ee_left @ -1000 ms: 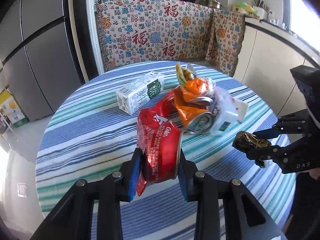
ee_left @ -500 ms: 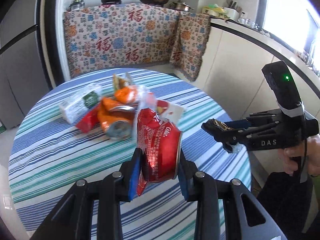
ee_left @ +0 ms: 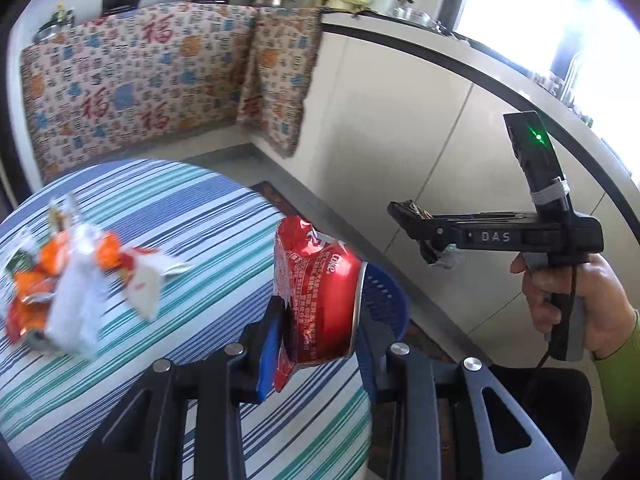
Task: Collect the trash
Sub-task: 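Carry the snack and red can to the wastebasket and open both tools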
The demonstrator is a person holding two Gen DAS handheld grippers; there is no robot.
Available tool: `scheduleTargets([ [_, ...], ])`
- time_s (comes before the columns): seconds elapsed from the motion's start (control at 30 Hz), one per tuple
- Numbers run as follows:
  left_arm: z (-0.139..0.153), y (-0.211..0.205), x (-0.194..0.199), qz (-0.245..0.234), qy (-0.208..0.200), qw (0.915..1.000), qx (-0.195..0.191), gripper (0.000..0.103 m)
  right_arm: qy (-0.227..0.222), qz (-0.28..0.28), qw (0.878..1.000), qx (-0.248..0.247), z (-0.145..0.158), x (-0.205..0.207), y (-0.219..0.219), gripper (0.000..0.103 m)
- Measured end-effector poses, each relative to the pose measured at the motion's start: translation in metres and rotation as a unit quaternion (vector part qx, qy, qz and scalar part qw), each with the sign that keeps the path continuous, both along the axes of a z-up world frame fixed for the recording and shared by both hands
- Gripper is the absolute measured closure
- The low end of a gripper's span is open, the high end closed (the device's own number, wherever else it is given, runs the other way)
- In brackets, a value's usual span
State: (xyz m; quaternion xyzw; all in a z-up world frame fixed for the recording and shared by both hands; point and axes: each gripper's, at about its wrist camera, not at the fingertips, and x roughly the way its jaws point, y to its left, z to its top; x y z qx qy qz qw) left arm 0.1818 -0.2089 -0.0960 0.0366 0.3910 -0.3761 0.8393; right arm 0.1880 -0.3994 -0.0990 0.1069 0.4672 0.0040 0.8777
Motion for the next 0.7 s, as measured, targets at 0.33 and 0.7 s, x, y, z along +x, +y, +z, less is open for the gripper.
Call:
scheduleTargets([
  [0.33, -0.041, -0.124, 0.025, -0.043, 0.041, 0.9982, 0.006, 0.069, 0.013, -0.075, 0.997, -0.008, -0.03, 0.001, -0.078, 0.059],
  [0.7, -0.104, -0.203, 0.045, -0.041, 0.067, 0.9961, 0.039, 0.069, 0.03, -0.118, 0.992, 0.019, -0.079, 0.005, -0.141, 0.059],
])
